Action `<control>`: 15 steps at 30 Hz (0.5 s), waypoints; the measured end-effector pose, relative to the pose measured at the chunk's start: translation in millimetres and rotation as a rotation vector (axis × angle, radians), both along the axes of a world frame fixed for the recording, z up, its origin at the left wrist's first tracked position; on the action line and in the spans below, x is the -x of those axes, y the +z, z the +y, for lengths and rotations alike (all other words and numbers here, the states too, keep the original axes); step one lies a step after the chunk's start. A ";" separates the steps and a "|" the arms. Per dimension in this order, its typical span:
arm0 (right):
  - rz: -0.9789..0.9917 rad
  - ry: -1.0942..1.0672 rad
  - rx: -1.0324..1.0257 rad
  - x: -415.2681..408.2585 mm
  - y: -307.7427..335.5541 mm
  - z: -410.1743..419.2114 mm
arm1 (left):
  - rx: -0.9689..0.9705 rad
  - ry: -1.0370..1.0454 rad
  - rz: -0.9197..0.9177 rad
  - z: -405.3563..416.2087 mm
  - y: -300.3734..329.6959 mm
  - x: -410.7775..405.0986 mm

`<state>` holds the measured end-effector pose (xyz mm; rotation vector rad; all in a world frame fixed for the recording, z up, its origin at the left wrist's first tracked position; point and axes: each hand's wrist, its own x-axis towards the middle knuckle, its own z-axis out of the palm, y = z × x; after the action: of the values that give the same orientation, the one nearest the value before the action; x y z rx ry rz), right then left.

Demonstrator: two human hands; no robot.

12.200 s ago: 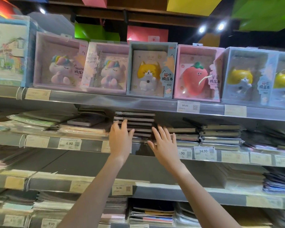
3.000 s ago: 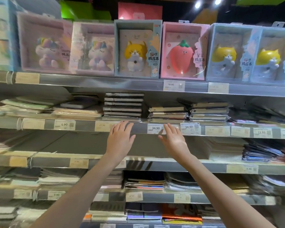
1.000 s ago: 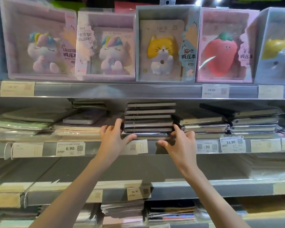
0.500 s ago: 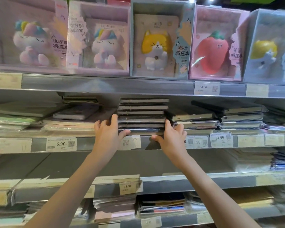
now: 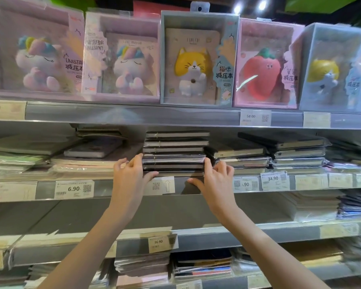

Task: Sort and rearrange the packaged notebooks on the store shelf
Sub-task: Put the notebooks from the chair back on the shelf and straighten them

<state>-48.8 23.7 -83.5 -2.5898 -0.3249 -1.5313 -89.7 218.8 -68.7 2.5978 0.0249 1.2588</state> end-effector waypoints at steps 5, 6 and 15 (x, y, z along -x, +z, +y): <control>-0.093 -0.074 0.051 -8.3 -3.2 -7.6 | -0.010 -0.007 -0.085 4.7 0.8 -6.3; -0.080 -0.077 0.037 -8.6 -3.3 -6.5 | 0.013 -0.012 -0.085 4.5 1.6 -7.5; -0.029 0.142 -0.131 -2.5 -5.5 1.6 | 0.360 -0.196 -0.094 8.0 3.3 -9.2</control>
<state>-46.3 25.3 -89.0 -2.3926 -0.3892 -1.4904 -80.5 226.8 -65.4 2.1777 -0.0191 1.1807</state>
